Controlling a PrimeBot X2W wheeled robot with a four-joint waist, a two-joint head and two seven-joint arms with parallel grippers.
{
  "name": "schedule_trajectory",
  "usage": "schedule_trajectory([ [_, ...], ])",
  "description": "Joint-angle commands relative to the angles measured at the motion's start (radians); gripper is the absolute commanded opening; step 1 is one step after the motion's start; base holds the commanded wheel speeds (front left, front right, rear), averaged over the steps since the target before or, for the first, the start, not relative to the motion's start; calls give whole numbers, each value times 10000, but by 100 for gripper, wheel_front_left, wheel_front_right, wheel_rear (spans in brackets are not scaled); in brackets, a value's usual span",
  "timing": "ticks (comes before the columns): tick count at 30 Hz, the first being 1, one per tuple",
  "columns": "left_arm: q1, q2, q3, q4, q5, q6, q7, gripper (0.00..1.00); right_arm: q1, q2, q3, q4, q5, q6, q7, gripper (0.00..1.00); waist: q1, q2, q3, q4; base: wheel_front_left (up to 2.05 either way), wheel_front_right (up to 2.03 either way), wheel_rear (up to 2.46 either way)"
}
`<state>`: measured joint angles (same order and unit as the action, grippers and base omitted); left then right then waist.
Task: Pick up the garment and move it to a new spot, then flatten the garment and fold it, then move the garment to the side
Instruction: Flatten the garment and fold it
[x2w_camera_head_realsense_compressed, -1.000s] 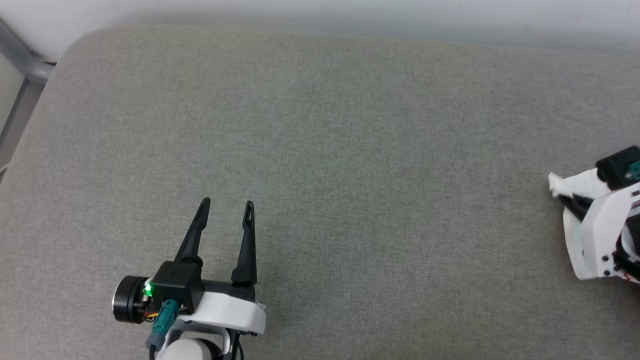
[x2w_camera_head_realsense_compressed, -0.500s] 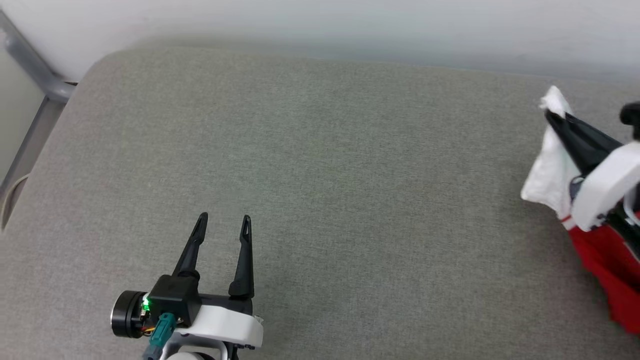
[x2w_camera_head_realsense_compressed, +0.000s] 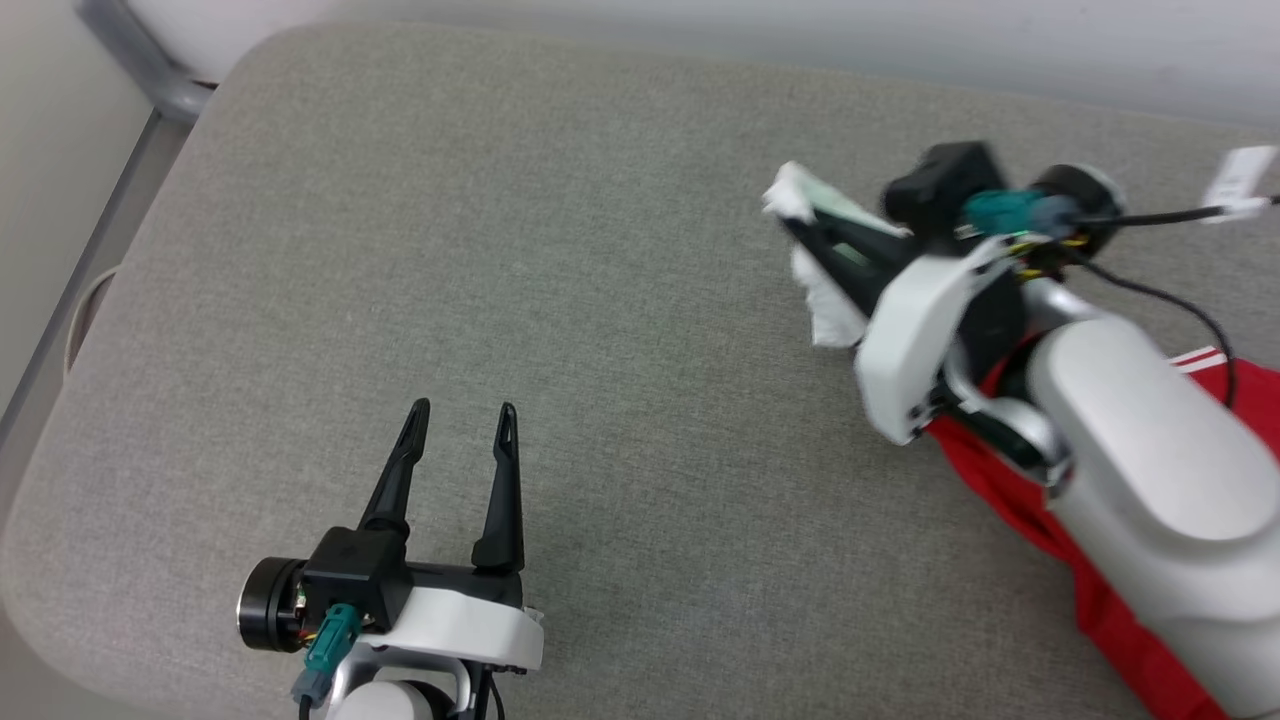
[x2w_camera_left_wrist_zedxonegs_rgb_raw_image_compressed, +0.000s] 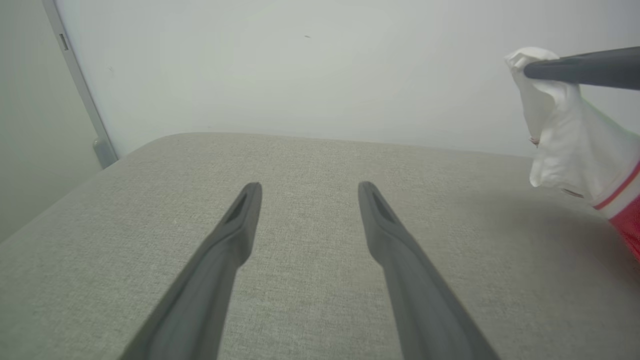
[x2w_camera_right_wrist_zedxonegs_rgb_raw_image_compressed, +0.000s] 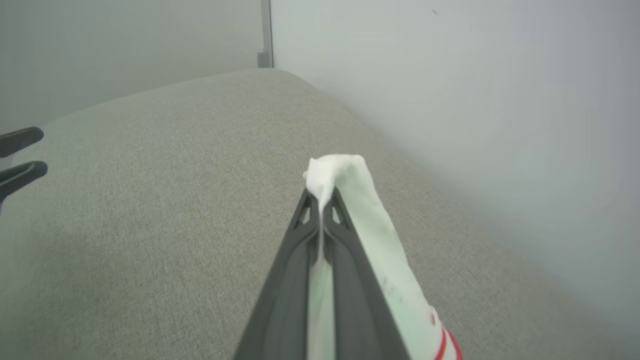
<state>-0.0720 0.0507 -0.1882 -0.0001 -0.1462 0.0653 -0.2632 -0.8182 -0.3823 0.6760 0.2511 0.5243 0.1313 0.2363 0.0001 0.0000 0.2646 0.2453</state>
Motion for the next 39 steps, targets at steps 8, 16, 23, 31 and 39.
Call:
schedule_trajectory([
  [8,-313,-10,-164,-16,-192,168,-25,100,-657,1232,3054,2163,421,-11,-314,0,-1,0,576,405,0,0,0],
  [16,-434,-9,-181,31,-277,252,-23,100,-114,1750,5515,3924,1191,-6,-354,0,-1,0,683,380,0,0,0],
  [23,-333,-9,-27,148,-135,161,-23,100,-871,1897,5477,4428,1435,-14,-2015,100,-1,0,336,92,0,0,0],
  [31,239,-9,414,138,182,-7,-23,100,-178,1498,3903,3785,1618,-12,-4545,100,-1,0,-613,-468,0,0,0],
  [39,566,-7,821,5,458,-216,-23,100,1150,739,805,2483,45,-11,-5013,100,-1,0,-1181,-1069,0,0,0],
])
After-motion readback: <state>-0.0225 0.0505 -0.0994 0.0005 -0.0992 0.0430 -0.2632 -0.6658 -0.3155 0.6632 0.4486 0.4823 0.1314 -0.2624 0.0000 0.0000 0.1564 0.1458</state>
